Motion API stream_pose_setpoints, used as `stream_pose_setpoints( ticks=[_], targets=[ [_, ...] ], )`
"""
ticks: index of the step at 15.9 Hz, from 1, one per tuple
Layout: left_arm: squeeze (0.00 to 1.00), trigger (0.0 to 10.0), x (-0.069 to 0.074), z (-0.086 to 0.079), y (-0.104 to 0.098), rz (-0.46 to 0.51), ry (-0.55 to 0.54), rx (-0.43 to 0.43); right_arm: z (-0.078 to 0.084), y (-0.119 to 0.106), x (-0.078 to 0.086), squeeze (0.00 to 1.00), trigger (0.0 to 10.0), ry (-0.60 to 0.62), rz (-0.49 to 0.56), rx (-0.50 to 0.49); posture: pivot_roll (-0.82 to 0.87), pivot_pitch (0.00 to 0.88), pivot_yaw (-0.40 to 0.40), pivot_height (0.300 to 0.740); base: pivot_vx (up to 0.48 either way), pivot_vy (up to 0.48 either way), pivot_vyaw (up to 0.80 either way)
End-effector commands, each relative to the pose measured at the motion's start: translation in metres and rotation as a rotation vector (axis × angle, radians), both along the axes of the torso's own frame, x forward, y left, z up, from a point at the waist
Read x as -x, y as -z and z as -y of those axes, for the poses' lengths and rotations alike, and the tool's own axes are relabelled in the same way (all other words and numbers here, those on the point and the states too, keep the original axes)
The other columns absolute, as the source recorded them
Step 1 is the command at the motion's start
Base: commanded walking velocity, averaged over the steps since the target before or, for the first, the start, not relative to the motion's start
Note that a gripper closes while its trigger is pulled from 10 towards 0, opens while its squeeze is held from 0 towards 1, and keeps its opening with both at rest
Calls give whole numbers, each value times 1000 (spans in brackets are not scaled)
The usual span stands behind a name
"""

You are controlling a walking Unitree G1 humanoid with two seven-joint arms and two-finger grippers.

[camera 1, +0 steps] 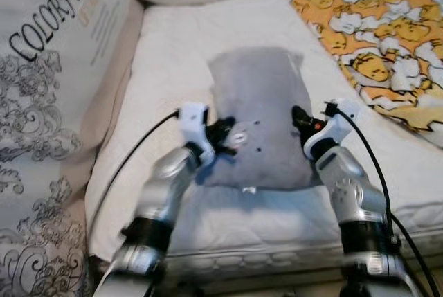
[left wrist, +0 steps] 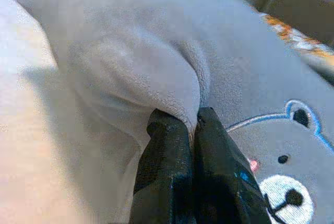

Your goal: Clean up the room

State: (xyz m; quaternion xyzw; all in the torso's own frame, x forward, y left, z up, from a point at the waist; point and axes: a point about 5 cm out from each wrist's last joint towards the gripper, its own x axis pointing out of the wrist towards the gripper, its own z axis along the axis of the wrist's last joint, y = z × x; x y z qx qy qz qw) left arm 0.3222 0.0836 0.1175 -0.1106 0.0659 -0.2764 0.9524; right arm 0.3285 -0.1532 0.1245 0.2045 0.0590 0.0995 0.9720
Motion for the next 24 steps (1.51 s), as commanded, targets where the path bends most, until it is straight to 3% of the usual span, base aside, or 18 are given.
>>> stream_pose_setpoints(
  ticks=[1,2,3,4,5,6,7,8,12,24],
  targets=[
    [0,0,3,-4,-17,67,-25,-29,-12,-9,4,0,0,-48,28,19,-51,0,92,740,0,0,0],
    [0,0,24,-24,-23,107,-95,-95,-14,-9,19,0,0,-55,32,73,-47,0,85,740,0,0,0],
    [0,0,24,-24,-23,107,-95,-95,-14,-9,19,0,0,-55,32,73,-47,0,85,740,0,0,0],
    [0,0,36,-29,-26,127,-113,-140,-13,-6,29,0,10000,-30,25,127,-30,0,72,740,0,0,0],
    [0,0,39,-30,-28,136,-127,-150,-12,-5,33,0,10000,-8,22,152,-27,0,71,740,0,0,0],
    [0,1529,42,-29,-33,157,-149,-157,-10,-4,39,0,10000,21,23,148,-25,0,70,740,0,0,0],
    [0,1529,44,-29,-34,158,-155,-158,-10,-4,42,0,10000,26,25,138,-24,0,71,740,0,0,0],
    [0,10000,46,-29,-29,116,-167,-213,-8,-3,49,0,10000,42,26,114,-24,0,74,740,0,0,0],
    [0,10000,54,-28,-26,111,-178,-250,-13,-5,63,0,10000,15,57,157,-35,0,81,740,0,0,0],
    [0,10000,54,-29,-27,105,-194,-257,-18,-5,66,0,10000,-5,56,159,-29,0,72,740,0,269,0]
  ],
)
